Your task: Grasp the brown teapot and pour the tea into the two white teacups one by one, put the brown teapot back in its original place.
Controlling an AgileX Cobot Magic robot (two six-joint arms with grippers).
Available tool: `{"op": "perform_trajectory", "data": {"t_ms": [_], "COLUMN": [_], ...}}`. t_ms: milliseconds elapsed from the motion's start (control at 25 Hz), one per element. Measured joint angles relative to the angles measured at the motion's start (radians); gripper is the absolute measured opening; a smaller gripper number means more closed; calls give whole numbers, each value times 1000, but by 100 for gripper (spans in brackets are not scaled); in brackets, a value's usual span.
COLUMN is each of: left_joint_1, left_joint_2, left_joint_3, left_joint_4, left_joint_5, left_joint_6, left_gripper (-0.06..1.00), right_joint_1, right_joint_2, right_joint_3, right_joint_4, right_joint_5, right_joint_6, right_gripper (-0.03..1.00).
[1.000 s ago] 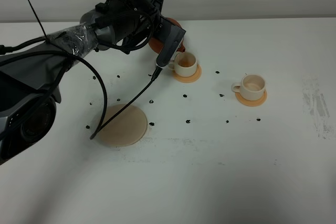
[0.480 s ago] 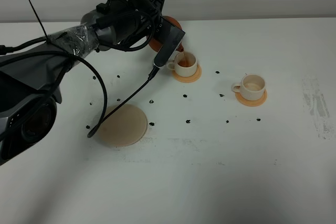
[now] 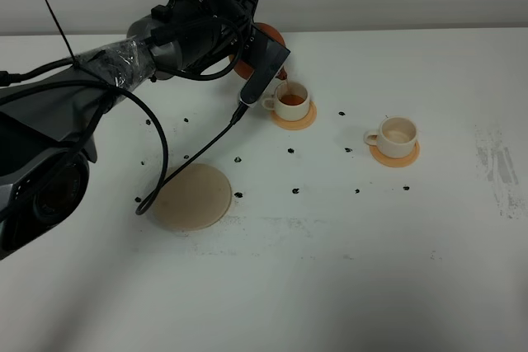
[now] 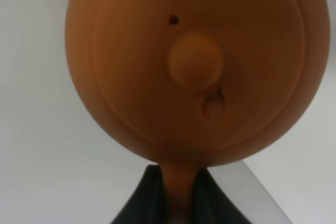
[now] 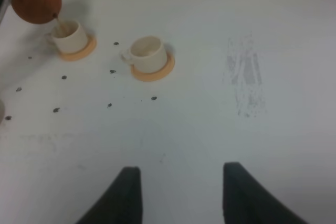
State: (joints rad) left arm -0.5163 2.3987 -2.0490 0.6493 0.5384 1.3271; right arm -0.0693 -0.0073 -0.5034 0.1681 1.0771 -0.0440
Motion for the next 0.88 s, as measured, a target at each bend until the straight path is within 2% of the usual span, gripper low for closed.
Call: {"op": "perform_trajectory", "data": {"t_ms": [360, 880], "left_joint_1": [0, -10], "left_joint_2": [0, 0], "left_joint_3": [0, 0], "left_joint_4": [22, 44], "left_joint_5": [-5, -15], "left_joint_6": [48, 51], "left_gripper": [12, 12], "right_joint_1": [0, 0], "right_joint_2": [0, 0], "right_joint_3": [0, 0], "right_joint_4": [0, 0], "right_joint_5": [0, 0], "right_joint_6": [0, 0], "right_gripper": [38, 38]}}
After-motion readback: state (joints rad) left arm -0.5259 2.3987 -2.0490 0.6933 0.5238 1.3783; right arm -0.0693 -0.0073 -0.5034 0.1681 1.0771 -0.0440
